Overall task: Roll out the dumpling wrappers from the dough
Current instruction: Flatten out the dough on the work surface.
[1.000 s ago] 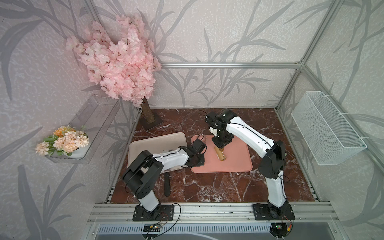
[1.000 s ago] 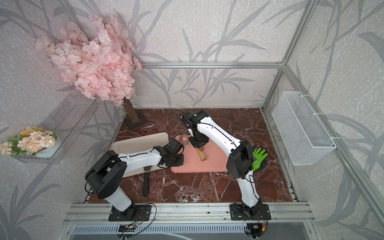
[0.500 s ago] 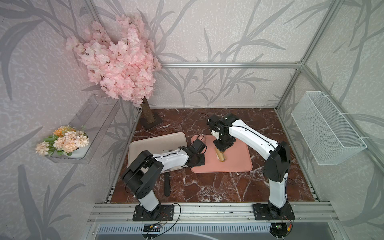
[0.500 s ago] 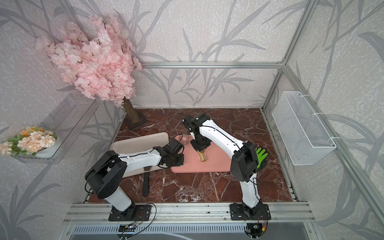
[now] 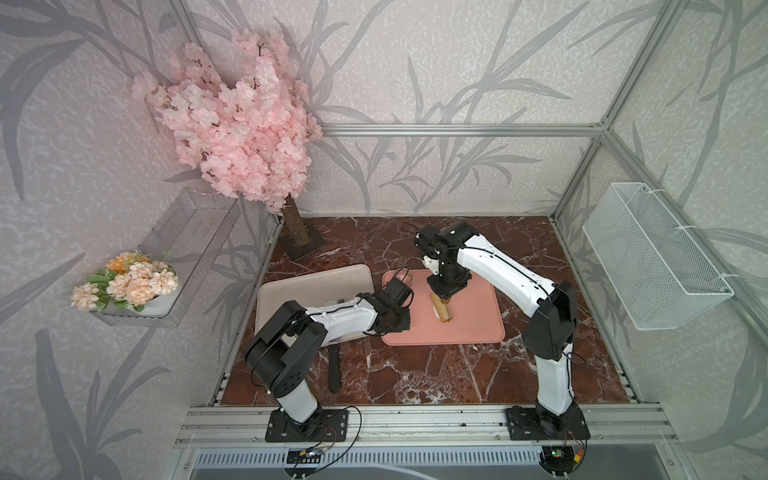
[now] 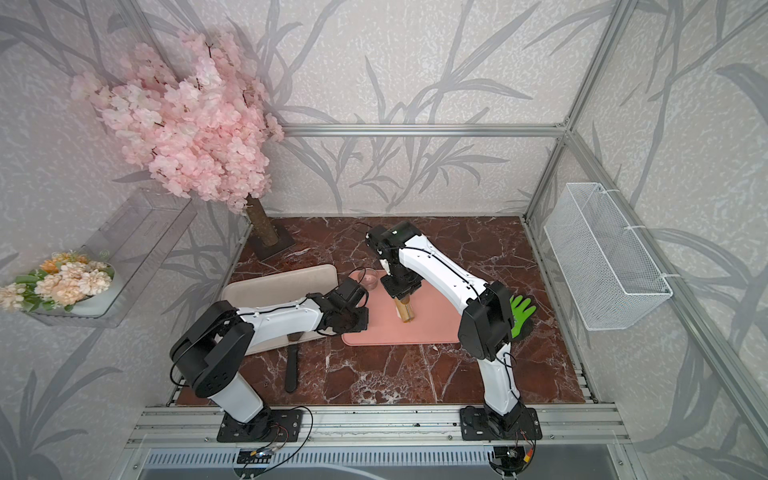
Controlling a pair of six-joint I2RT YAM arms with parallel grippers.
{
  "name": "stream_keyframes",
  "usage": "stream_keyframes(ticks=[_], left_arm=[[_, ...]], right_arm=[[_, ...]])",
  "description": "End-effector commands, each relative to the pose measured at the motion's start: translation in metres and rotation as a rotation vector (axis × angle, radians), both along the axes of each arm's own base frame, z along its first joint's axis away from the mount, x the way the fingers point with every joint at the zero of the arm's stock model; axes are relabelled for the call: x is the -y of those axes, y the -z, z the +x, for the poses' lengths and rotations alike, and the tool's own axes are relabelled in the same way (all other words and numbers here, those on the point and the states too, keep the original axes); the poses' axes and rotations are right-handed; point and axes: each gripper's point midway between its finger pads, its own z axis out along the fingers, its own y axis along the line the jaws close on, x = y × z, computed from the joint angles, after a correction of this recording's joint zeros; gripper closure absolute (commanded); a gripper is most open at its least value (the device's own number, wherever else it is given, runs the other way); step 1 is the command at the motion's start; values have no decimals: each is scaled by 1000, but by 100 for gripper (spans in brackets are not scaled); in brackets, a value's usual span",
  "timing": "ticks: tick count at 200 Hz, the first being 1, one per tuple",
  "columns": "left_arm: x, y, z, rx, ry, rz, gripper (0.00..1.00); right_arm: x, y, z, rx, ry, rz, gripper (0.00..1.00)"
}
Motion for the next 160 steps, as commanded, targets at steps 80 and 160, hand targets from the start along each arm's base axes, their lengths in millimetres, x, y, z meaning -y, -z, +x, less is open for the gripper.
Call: stream_keyframes(ticks=[80, 160], left_arm=[[-19, 32, -28, -120, 0, 91, 100], [-21, 34, -30, -124, 4, 95, 100]], right_arm=[[-17, 16, 1, -59, 0, 43, 100], [-8, 84, -11, -196, 11, -43, 100]])
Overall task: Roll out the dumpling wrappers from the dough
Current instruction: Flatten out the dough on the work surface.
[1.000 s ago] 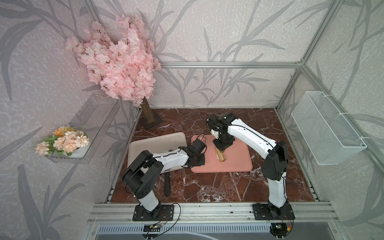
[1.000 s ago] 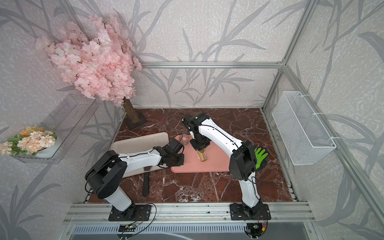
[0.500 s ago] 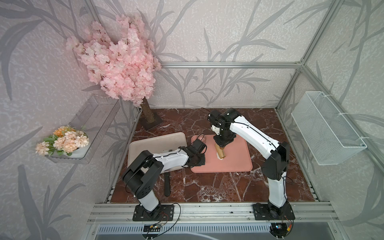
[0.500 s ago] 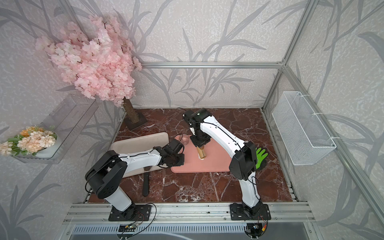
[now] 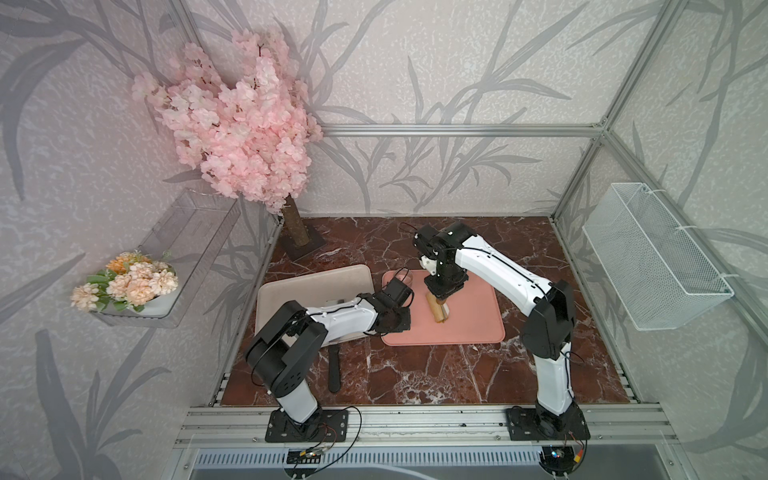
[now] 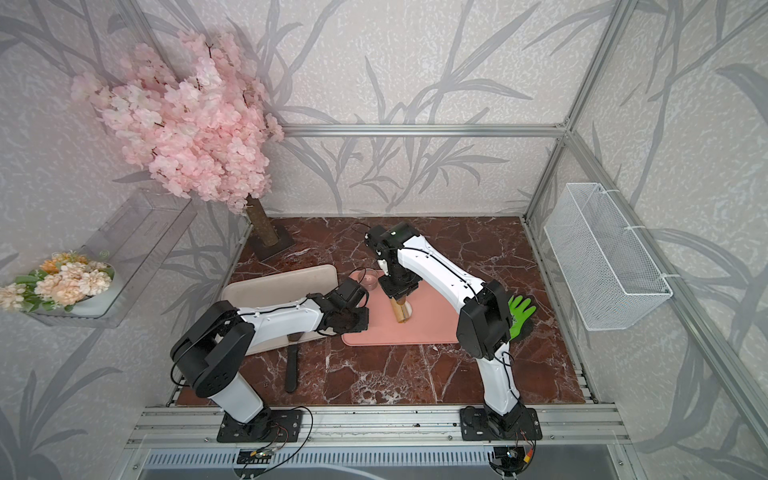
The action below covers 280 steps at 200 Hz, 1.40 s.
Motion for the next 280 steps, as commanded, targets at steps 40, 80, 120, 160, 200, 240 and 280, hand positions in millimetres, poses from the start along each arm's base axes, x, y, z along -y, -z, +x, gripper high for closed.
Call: stream_keyframes(ticks=[40, 80, 120, 160, 200, 240, 280], left_arm=[[-21, 35, -31, -127, 4, 96, 100], [-21, 35, -31, -128, 4, 97, 100], [-21, 34, -31, -129, 6, 95, 100], [-20, 34, -30, -130, 7, 96, 100], [-19, 35, -29, -134, 7, 94, 100], [-17, 34, -28, -133, 9, 91, 100], [-16, 36, -29, -138, 12, 90, 100]], right_arm=[[6, 84, -14, -199, 11, -98, 100], [4, 66, -10, -174, 26, -47, 100], [1, -2, -5, -53, 53, 93, 100], [24, -39, 1, 47, 70, 80, 100], [33, -40, 7, 64, 52, 12, 100], [29, -22, 17, 46, 30, -26, 100], [21, 4, 19, -23, 20, -49, 100]])
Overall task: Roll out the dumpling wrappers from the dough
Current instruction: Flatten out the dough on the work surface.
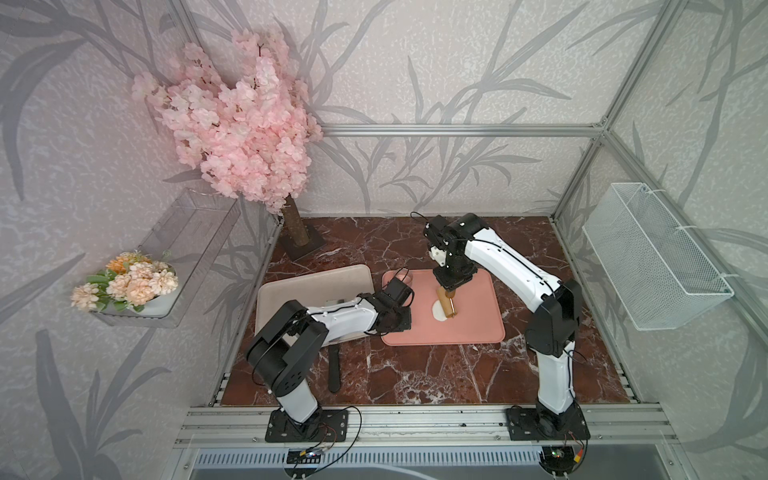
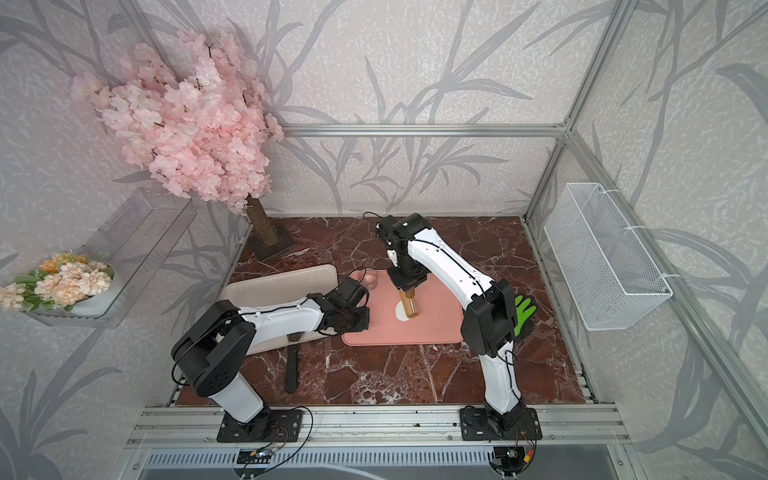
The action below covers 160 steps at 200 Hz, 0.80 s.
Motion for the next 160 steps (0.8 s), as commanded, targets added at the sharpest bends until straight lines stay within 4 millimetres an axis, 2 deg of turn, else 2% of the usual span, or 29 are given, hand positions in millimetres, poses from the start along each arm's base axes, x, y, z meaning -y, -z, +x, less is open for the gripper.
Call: stream_keyframes(ticks=[1, 32, 51, 69, 89, 120, 142, 160], left_arm=[[-20, 35, -31, -141, 11, 107, 100], [-18, 36, -31, -140, 15, 99, 100], [-18, 37, -31, -144, 15, 96, 100], [-18, 38, -33, -148, 17, 94, 100], [-18, 38, -33, -147, 18, 97, 100], [-19, 37, -33, -146, 19, 98, 100], [-18, 37, -33, -145, 20, 96, 100], [-18, 37, -33, -144, 20, 101, 100]], right_arm=[[-3, 15, -3, -58, -19, -24, 100], [-2, 43, -6, -120, -21, -60, 100], [-5, 48, -8, -130, -15, -55, 100], [3, 48, -7, -118, -11, -80, 100], [16, 33, -2, -81, 20, -84, 100], [31, -19, 6, 56, 40, -99, 100], [19, -43, 4, 107, 6, -67, 100], [2, -44, 1, 105, -34, -58, 100]])
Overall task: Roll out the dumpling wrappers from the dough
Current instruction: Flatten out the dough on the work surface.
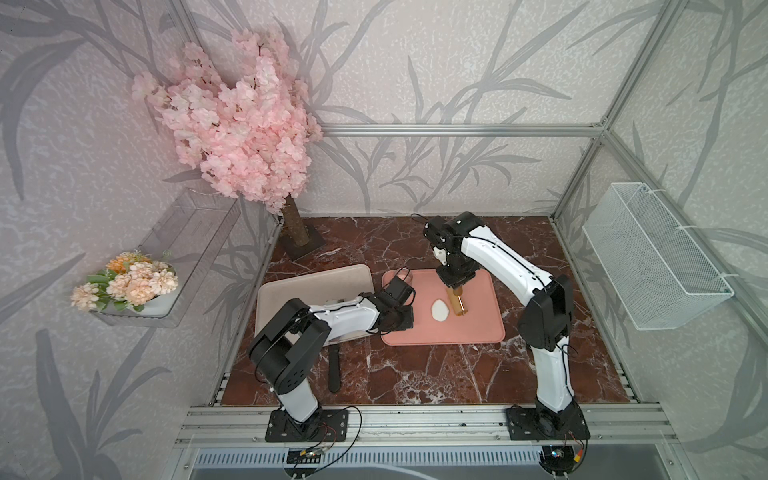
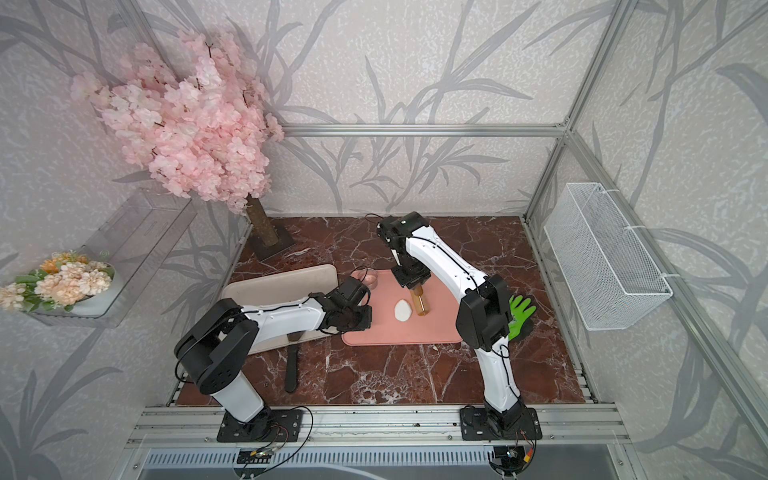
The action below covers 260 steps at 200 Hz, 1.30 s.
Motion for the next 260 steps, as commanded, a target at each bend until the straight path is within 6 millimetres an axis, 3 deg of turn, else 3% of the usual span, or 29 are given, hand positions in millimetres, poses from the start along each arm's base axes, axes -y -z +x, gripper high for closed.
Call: stream_keyframes(ticks=[1, 42, 112, 143, 167, 194, 225, 243, 260], left_arm=[[-26, 38, -35, -147, 12, 127, 100], [-26, 37, -34, -143, 7, 128, 100], [-26, 38, -35, -144, 11, 122, 100], [-27, 39, -36, -147, 8, 122, 100], [-25, 40, -36, -149, 8, 119, 100], [-25, 41, -36, -153, 11, 119, 100], [-26, 42, -37, -156, 10, 125, 100], [-26, 42, -37, -157, 10, 124, 100], [-26, 41, -37, -154, 11, 122, 100]], right_arm=[[-12, -33, -11, 56, -46, 20, 100], [-34, -14, -7, 10, -70, 25, 100], [-24, 47, -8, -139, -39, -39, 100], [-32, 61, -16, -185, -40, 3, 100], [-28, 72, -20, -201, -37, -16, 100], [-16, 58, -13, -162, -15, -17, 100], [0, 7, 0, -38, 9, -8, 100], [-4, -18, -3, 10, -8, 13, 100], [-17, -24, -9, 26, -52, 27, 100]])
